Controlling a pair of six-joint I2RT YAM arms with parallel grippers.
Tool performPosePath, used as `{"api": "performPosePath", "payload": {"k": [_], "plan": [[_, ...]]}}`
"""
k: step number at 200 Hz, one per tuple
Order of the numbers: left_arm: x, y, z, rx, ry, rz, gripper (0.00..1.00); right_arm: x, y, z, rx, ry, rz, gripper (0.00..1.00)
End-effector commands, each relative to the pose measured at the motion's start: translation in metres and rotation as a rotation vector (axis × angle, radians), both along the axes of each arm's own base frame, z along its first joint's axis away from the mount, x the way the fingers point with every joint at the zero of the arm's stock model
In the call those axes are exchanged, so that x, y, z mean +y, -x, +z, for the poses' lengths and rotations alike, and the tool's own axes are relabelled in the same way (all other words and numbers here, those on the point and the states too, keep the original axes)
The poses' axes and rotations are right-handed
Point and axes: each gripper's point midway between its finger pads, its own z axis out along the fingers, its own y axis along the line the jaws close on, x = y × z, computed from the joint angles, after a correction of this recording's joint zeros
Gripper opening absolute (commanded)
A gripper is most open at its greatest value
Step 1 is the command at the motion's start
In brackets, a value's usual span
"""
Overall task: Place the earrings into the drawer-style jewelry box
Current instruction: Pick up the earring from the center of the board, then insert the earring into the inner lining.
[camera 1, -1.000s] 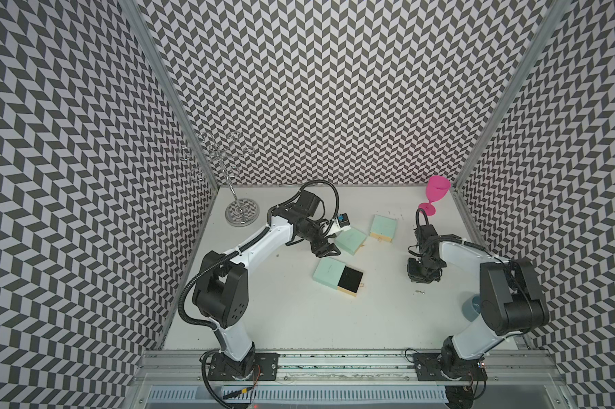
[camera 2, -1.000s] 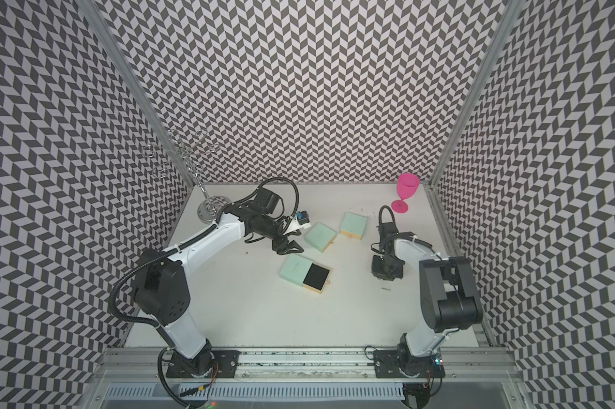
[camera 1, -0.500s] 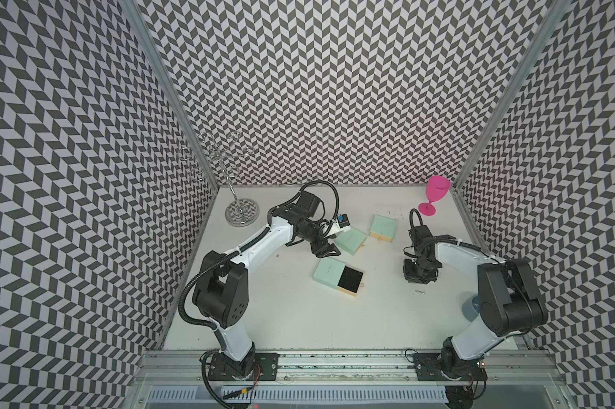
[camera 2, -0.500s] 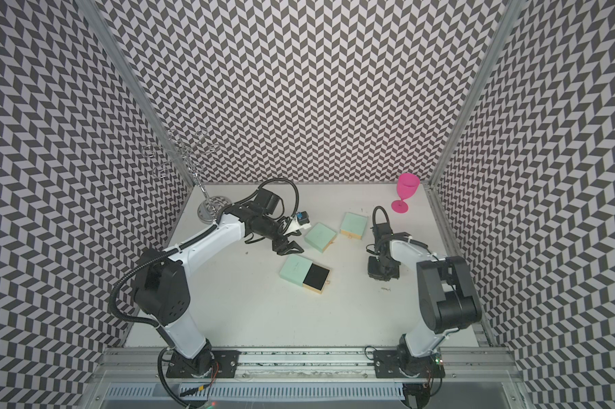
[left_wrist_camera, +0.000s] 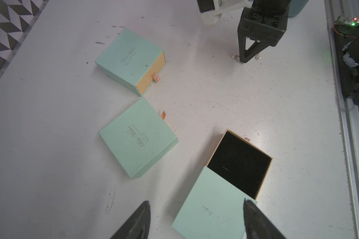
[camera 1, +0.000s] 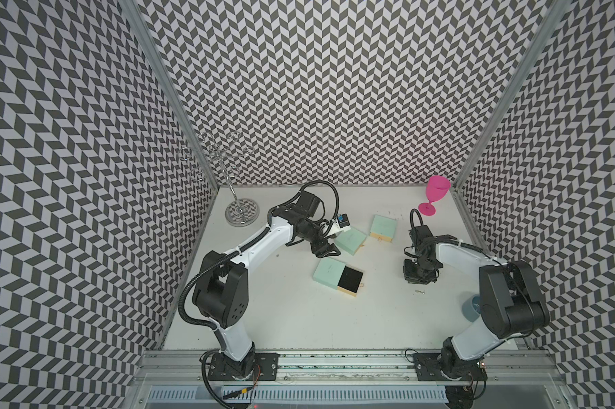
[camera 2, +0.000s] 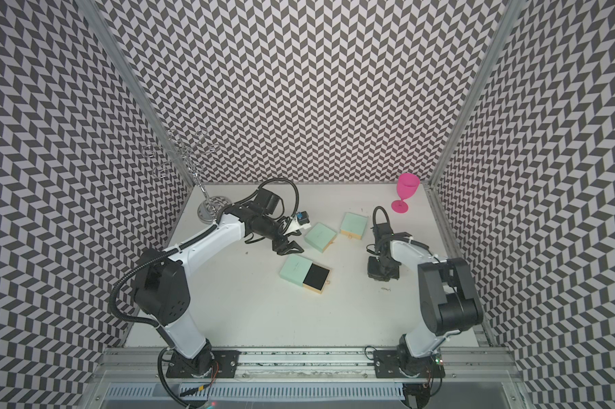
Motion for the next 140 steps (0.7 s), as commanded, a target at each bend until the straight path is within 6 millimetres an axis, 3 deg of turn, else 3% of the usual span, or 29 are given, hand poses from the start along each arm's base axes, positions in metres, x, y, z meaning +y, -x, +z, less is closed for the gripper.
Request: {"api": "performPosePath", "payload": {"k": [1, 44, 75, 112, 140], "plan": [[-0.003, 0.002, 0.01, -0.031, 0.018, -0.014, 0.72, 0.009, -0.005, 0.024, -0.054, -0.042, -0.005, 0.1], [-0.002, 0.002, 0.006, -0.021, 0.012, -0.013, 0.71, 0.015, -0.003, 0.043, -0.076, -0.071, 0.007, 0.1], [0.0, 0.004, 0.002, -0.014, 0.004, -0.014, 0.71, 0.03, -0.003, 0.059, -0.092, -0.089, 0.049, 0.11], [0.002, 0.007, -0.005, -0.003, -0.006, -0.014, 0.7, 0.069, -0.008, 0.085, -0.131, -0.139, 0.131, 0.11], [0.004, 0.009, -0.009, 0.003, -0.008, -0.003, 0.7, 0.113, -0.013, 0.102, -0.159, -0.207, 0.227, 0.11]]}}
